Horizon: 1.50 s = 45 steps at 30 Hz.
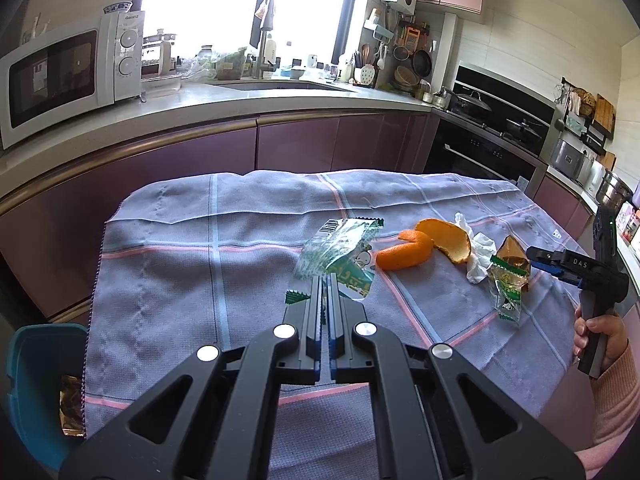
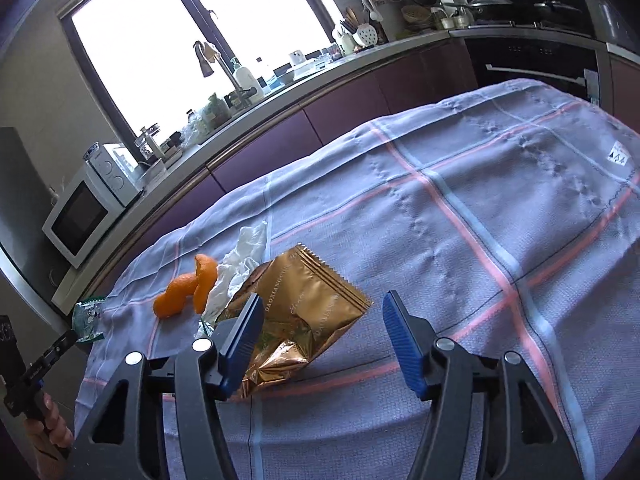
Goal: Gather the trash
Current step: 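Grasp the gold foil bag with the right tool, then carry clear wrapper and gold foil bag to the teal bin while both tools open to drop them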
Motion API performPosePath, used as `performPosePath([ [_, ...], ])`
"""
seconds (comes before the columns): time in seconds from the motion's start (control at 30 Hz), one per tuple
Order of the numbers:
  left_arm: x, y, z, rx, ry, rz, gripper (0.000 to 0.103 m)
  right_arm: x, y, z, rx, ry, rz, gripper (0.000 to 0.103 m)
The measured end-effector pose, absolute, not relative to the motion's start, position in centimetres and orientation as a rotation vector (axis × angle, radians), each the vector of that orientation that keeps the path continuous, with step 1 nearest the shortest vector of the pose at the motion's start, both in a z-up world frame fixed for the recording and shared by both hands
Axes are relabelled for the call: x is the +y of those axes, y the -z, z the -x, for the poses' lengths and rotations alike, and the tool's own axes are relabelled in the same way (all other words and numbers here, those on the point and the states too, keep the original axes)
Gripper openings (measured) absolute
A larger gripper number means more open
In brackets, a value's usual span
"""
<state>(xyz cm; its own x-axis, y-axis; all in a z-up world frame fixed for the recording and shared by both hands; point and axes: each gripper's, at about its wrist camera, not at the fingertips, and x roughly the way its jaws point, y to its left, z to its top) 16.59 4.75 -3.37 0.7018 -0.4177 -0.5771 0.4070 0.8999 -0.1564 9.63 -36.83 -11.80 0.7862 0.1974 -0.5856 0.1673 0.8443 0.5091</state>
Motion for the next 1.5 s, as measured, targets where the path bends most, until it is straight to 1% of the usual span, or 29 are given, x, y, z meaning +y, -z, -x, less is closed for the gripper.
performPosePath([
  [0.07,4.9,3.4,-16.6,0.648,0.454,0.019,0.003,-36.8,12.5,-10.2,0.699,-0.045,-0.608,0.059],
  [0.13,5.0,3.4,-16.6,0.649,0.448,0.021,0.003,-36.5,12.4,-10.4,0.694,-0.076,-0.611,0.050],
  [0.17,5.1,3.4,-16.6,0.650,0.445,0.023,0.003,-36.3,12.5,-10.4,0.692,-0.094,-0.621,0.036],
  [0.2,5.2,3.4,-16.6,0.650,0.444,0.024,0.003,-36.2,12.5,-10.4,0.693,-0.108,-0.631,0.024],
  [0.3,5.4,3.4,-16.5,0.647,0.442,0.023,0.003,-35.8,11.9,-9.9,0.662,-0.116,-0.624,0.013],
  [0.4,5.6,3.3,-16.3,0.643,0.440,0.027,0.003,-35.4,10.4,-9.2,0.608,-0.096,-0.586,0.010],
  [0.67,7.5,2.8,-15.5,0.621,0.411,0.048,0.003,-34.7,5.8,-7.6,0.474,-0.019,-0.451,0.009],
  [0.87,10.1,2.1,-14.5,0.598,0.371,0.061,0.003,-32.5,3.5,-7.0,0.426,-0.127,-0.418,0.009],
  [1.1,14.4,1.6,-12.8,0.576,0.289,0.077,0.003,-26.1,2.0,-9.0,0.452,-0.337,-0.397,0.009],
  [1.5,24.0,2.4,-10.6,0.585,0.084,0.132,0.003,-10.7,1.3,-14.6,0.559,-0.690,-0.324,0.009],
])
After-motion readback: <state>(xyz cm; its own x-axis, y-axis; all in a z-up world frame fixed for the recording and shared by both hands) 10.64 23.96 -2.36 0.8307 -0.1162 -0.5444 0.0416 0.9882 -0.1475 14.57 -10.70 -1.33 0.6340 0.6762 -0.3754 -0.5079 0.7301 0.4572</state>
